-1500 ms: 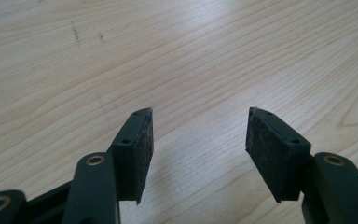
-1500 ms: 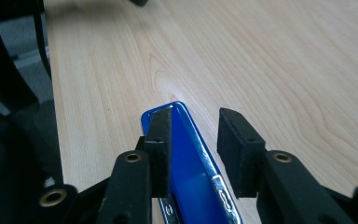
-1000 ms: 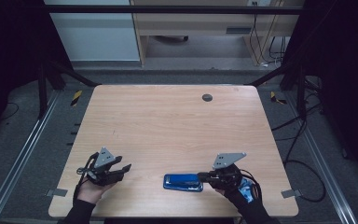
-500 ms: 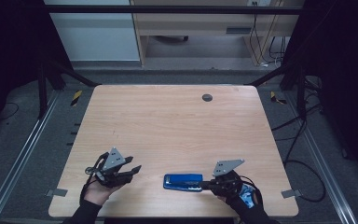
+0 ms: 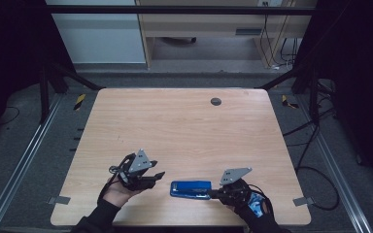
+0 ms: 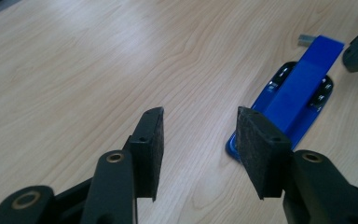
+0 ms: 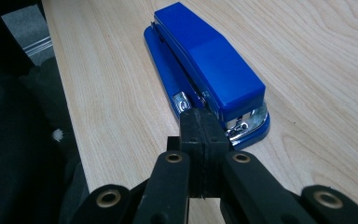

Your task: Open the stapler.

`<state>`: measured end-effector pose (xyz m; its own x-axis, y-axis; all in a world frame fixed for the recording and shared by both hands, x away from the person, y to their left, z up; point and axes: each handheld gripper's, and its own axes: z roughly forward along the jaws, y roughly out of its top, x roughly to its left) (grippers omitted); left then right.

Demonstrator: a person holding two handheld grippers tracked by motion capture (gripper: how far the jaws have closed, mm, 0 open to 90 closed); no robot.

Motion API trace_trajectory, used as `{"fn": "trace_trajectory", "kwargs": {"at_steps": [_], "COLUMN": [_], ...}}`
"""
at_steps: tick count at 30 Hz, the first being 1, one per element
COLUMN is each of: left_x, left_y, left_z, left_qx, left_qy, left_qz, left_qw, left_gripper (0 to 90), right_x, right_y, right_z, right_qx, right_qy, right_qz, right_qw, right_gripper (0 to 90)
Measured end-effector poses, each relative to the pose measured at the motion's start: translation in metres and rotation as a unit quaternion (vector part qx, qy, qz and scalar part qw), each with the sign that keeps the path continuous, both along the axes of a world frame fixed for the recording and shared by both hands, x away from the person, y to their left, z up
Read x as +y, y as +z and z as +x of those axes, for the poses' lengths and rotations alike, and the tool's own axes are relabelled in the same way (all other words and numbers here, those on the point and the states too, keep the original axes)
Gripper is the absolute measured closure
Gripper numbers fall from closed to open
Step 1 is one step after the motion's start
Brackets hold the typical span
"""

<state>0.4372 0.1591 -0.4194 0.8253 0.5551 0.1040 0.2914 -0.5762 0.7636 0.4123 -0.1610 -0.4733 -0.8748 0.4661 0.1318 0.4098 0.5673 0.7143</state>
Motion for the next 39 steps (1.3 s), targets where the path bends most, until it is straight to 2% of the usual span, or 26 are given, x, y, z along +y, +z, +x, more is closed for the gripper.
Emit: {"fn": "trace_trajectory", "kwargs": {"at_steps": [6,13,18,22,24,31,39], "left_x": [-0.023,-0.051,-0.069,-0.082,-0.087,-0.102,-0.114], "left_y": [0.01,0.006,0.002,-0.002,-0.004,-0.01,-0.017], "left_z": [0.004,0.004,0.006,0.007,0.007,0.01,0.012], "left_qx": [0.004,0.014,0.025,0.027,0.031,0.039,0.048], "left_qy": [-0.046,-0.087,-0.114,-0.134,-0.144,-0.177,-0.195], "left_qz": [0.034,0.059,0.08,0.097,0.099,0.124,0.14], "left_qw": [0.9983,0.9943,0.9899,0.9859,0.9842,0.9757,0.9697], "left_gripper": [52.7,54.5,55.3,56.2,56.4,57.2,57.5], "right_x": [0.003,0.006,0.008,0.008,0.008,0.008,0.01], "right_y": [-0.003,-0.008,-0.01,-0.01,-0.01,-0.011,-0.011], "right_z": [0.002,0.002,0.002,0.002,0.002,0.003,0.002], "right_qx": [0.001,0.004,0.005,0.005,0.004,0.001,0.001], "right_qy": [0.001,0.003,0.004,0.003,0.002,0.0,0.002], "right_qz": [-0.01,-0.022,-0.026,-0.027,-0.028,-0.029,-0.031], "right_qw": [0.9999,0.9997,0.9996,0.9996,0.9996,0.9996,0.9995], "right_gripper": [90.0,90.0,90.0,90.0,90.0,90.0,90.0]}}
